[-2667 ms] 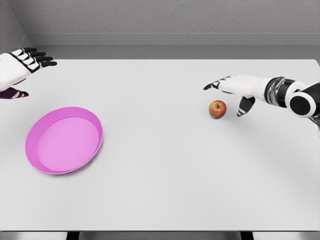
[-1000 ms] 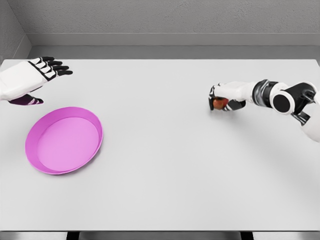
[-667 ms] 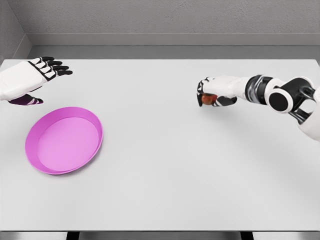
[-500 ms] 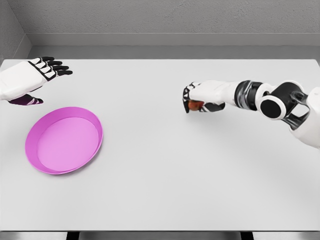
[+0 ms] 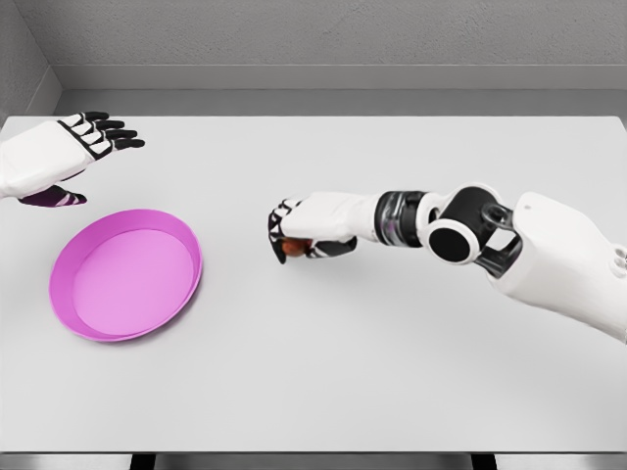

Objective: Put the apple on the plate with both arms

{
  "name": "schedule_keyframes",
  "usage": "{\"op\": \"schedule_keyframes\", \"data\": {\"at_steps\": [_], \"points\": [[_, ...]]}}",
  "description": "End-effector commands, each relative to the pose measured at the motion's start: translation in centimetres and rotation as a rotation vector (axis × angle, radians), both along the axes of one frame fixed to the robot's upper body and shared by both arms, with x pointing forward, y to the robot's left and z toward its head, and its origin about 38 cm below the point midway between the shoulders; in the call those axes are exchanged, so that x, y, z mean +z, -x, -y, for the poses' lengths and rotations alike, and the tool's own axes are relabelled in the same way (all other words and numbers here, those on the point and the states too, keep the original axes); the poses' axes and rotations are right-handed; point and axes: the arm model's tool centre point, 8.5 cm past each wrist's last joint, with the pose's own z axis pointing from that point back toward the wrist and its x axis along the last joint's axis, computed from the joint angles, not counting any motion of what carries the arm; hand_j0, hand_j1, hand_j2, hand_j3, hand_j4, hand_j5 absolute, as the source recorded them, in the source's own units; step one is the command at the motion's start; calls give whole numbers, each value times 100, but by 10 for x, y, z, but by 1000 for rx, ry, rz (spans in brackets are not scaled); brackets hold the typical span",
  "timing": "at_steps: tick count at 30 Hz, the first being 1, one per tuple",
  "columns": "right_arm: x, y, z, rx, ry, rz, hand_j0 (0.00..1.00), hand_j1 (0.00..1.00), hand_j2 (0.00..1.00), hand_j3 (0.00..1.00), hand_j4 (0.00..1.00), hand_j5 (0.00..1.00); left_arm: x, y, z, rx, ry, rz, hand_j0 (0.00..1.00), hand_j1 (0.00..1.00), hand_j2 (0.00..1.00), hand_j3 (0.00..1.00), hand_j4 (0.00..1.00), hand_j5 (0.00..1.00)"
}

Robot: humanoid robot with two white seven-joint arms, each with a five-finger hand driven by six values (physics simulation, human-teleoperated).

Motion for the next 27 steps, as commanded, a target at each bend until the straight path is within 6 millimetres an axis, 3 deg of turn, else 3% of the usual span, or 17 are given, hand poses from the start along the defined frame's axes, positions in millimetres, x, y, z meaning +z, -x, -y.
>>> {"op": "schedule_keyframes", "data": {"at_steps": [1, 6, 7, 8, 20, 22, 24, 27], "points": [[-2, 3, -6, 15, 1, 0, 36, 36, 36, 36, 36, 36, 1, 0, 0, 0, 6, 1, 100, 100, 100, 100, 100, 100], [-3, 2, -5, 10, 4, -2, 38, 38, 38, 38, 38, 38, 1, 0, 0, 0, 6, 1, 100, 100, 100, 100, 100, 100], [-3, 2, -5, 8, 4, -1, 95, 95, 95, 95, 95, 95, 2, 0, 0, 0, 6, 2, 100, 100, 100, 100, 100, 100], [-2, 2, -5, 10, 3, 0, 100, 100, 100, 100, 100, 100, 1, 0, 0, 0, 6, 1, 100, 100, 100, 100, 100, 100], [8, -5, 5, -7, 3, 27, 100, 100, 100, 100, 100, 100, 2, 0, 0, -1, 6, 3, 100, 100, 100, 100, 100, 100], [26, -17, 32, -62, -12, 69, 100, 100, 100, 100, 100, 100, 2, 1, 2, -7, 7, 4, 100, 100, 100, 100, 100, 100], [57, -32, 77, -124, -33, 146, 100, 100, 100, 100, 100, 100, 2, 1, 2, -7, 7, 4, 100, 100, 100, 100, 100, 100], [81, -37, 132, -187, -12, 214, 100, 100, 100, 100, 100, 100, 2, 3, 10, -30, 9, 4, 100, 100, 100, 100, 100, 100]]}}
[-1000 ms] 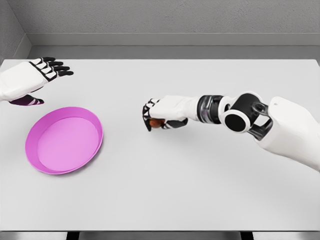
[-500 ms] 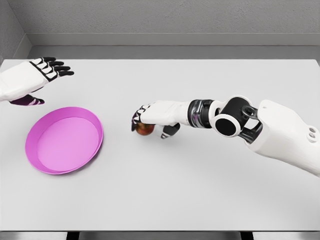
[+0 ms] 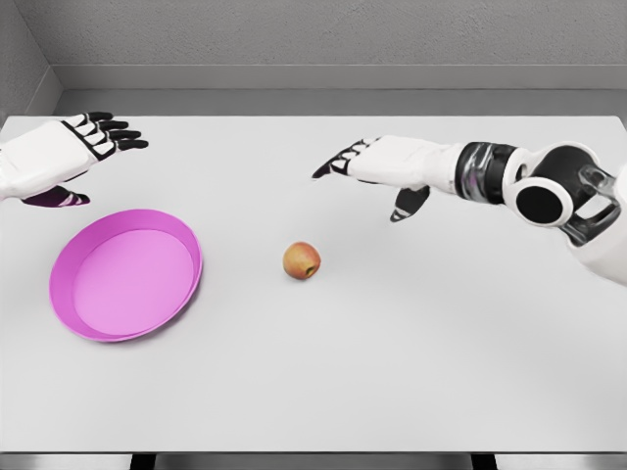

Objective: Put the apple on the plate with both arms

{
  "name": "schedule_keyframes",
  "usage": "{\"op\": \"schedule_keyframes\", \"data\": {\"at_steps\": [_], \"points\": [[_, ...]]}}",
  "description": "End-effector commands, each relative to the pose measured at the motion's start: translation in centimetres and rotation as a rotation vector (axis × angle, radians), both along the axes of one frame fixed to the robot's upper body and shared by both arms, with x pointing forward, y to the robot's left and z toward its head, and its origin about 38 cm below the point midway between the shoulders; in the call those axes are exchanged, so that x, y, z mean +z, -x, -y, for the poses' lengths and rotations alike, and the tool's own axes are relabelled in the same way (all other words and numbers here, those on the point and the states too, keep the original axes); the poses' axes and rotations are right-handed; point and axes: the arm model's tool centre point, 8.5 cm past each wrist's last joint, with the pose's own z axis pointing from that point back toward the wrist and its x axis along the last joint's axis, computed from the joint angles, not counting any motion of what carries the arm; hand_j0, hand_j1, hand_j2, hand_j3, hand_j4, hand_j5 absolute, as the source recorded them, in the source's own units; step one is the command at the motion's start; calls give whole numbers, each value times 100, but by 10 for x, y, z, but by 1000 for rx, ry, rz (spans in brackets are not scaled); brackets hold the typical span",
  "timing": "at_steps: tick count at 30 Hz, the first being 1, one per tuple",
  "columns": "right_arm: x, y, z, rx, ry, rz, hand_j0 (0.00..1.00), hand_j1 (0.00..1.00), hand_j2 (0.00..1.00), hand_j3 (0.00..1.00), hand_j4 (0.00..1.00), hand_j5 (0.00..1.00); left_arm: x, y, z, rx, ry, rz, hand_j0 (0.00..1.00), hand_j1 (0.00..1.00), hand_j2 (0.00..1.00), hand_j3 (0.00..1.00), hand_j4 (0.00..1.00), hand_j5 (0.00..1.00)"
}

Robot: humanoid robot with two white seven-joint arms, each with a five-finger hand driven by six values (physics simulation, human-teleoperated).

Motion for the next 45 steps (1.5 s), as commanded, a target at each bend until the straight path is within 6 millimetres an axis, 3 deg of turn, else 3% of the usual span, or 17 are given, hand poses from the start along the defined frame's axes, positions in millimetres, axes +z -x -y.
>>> {"op": "schedule_keyframes", "data": {"at_steps": [1, 4, 7, 9, 14, 17, 24, 31, 40, 45], "points": [[38, -5, 55, -60, 3, 99, 100, 100, 100, 100, 100, 100, 0, 3, 11, -33, 8, 0, 100, 100, 100, 100, 100, 100], [45, 10, 110, -89, -35, 135, 100, 100, 100, 100, 100, 100, -7, 27, 66, -211, -1, -25, 100, 100, 100, 100, 100, 100], [47, 20, 140, -102, -41, 160, 100, 100, 100, 100, 100, 100, -1, 36, 99, -304, -33, -34, 100, 100, 100, 100, 100, 100], [49, 21, 146, -111, -25, 161, 100, 100, 100, 100, 100, 100, 0, 37, 111, -331, -40, -45, 100, 100, 100, 100, 100, 100], [43, 21, 139, -97, -44, 151, 100, 100, 100, 100, 100, 100, -9, 34, 184, -516, -89, -83, 100, 100, 100, 100, 100, 100], [44, 20, 140, -103, -46, 151, 100, 100, 100, 100, 100, 100, -12, 35, 208, -577, -156, -102, 100, 100, 100, 100, 100, 100], [36, 18, 152, -142, -46, 130, 100, 100, 100, 100, 100, 100, -16, 32, 224, -608, -213, -96, 100, 100, 100, 100, 100, 100], [28, 18, 156, -157, -46, 108, 100, 100, 100, 100, 100, 100, -29, -5, 227, -525, -193, -132, 100, 100, 100, 100, 100, 100], [25, 19, 156, -155, -44, 101, 100, 100, 100, 100, 100, 100, -51, -2, 244, -549, -263, -185, 100, 100, 100, 100, 100, 100], [19, 20, 159, -164, -38, 86, 100, 100, 100, 100, 100, 100, -57, -1, 244, -549, -317, -212, 100, 100, 100, 100, 100, 100]]}}
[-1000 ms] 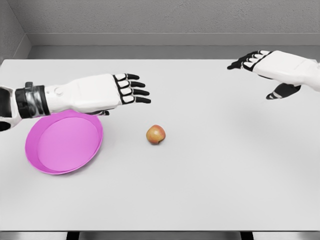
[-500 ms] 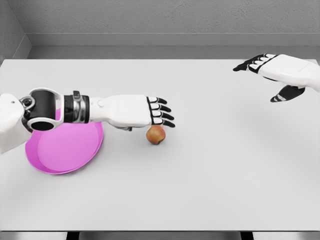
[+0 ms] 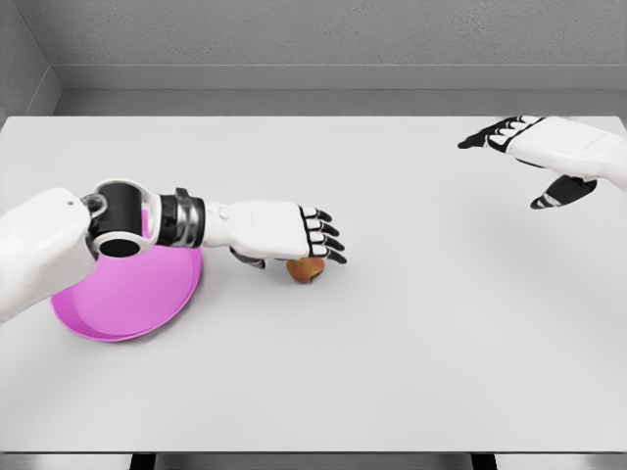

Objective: Put the apple on the plate with both arms

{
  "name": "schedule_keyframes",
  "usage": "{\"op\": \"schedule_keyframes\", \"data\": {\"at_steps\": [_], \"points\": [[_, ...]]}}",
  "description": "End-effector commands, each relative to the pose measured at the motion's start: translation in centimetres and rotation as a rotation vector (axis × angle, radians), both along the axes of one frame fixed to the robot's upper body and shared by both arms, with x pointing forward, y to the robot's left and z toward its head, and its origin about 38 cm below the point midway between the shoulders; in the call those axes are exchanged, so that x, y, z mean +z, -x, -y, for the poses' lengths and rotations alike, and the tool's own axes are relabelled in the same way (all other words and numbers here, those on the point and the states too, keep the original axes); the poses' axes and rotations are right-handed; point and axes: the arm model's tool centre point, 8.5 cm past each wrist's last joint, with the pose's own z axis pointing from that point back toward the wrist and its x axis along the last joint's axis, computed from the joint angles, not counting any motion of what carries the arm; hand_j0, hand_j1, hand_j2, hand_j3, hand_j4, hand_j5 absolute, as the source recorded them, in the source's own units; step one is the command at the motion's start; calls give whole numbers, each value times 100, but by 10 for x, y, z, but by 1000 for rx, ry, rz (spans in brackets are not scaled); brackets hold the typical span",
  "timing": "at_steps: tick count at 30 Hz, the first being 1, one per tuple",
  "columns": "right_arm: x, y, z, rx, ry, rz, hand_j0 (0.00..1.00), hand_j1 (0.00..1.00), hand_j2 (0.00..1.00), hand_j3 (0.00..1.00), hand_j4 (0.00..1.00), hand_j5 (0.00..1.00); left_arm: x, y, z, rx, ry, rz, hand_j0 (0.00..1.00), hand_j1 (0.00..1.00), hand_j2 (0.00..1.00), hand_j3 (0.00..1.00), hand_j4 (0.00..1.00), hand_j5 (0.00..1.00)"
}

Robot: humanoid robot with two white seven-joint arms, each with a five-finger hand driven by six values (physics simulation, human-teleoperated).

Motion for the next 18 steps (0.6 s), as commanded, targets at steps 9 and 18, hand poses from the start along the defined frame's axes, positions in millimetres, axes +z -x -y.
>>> {"op": "schedule_keyframes", "data": {"at_steps": [9, 18], "points": [[1, 1, -2, 5, -3, 4, 100, 100, 100, 100, 100, 100, 0, -1, 16, -23, -86, 0, 100, 100, 100, 100, 100, 100], [1, 1, -2, 8, -2, 3, 100, 100, 100, 100, 100, 100, 0, -6, 19, -17, -92, 1, 100, 100, 100, 100, 100, 100]]}}
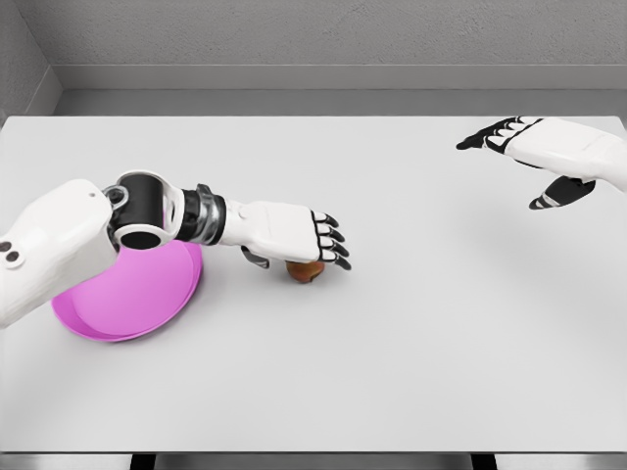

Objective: Put the apple on the plate with both arms

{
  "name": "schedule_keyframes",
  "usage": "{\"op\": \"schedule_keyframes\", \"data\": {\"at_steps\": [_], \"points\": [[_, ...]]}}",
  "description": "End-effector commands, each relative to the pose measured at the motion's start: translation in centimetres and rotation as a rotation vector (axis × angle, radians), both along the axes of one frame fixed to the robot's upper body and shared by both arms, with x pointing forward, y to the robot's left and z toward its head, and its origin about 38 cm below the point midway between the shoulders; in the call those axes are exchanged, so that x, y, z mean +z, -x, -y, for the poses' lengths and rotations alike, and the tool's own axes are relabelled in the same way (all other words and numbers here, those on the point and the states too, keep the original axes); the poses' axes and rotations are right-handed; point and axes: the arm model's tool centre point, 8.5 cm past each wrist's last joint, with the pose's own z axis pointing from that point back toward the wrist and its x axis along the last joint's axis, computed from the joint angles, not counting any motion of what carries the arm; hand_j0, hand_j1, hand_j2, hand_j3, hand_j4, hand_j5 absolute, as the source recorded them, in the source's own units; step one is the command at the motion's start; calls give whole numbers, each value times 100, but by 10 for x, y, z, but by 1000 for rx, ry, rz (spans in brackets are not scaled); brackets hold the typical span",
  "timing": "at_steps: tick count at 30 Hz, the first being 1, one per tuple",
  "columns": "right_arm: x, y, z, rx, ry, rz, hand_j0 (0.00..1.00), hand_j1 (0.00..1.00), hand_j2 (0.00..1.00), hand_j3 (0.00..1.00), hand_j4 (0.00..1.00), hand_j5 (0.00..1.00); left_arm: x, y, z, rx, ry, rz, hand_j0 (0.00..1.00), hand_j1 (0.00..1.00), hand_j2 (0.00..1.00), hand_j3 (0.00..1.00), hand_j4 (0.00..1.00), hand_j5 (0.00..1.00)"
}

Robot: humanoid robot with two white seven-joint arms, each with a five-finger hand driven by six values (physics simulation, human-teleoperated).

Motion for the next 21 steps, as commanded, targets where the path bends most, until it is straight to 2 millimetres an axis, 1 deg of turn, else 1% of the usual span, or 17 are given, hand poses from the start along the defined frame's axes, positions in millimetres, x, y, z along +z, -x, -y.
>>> {"op": "schedule_keyframes", "data": {"at_steps": [1, 4, 5, 10, 13, 21], "points": [[0, 0, 0, -2, -2, -1, 100, 100, 100, 100, 100, 100, -2, -2, -1, 8, -1, -6, 96, 96, 96, 96, 96, 96], [0, 1, 1, -2, 1, -2, 100, 100, 100, 100, 100, 100, -4, -1, -1, 8, -10, -6, 90, 90, 90, 90, 90, 90], [0, 1, 1, -2, 1, -2, 100, 100, 100, 100, 100, 100, -4, -1, -2, 8, -13, -1, 83, 83, 83, 83, 83, 83], [-2, 1, 1, -2, 1, -8, 100, 100, 100, 100, 100, 100, -6, -1, -2, 6, -24, 6, 82, 82, 82, 82, 82, 82], [-4, 2, 1, -4, 0, -13, 100, 100, 100, 100, 100, 100, -8, 0, -1, 4, -25, 1, 56, 56, 56, 56, 56, 56], [-5, 2, 1, -3, 1, -15, 100, 100, 100, 100, 100, 100, -16, 5, -1, -3, -33, -17, 56, 56, 56, 56, 56, 56]]}}
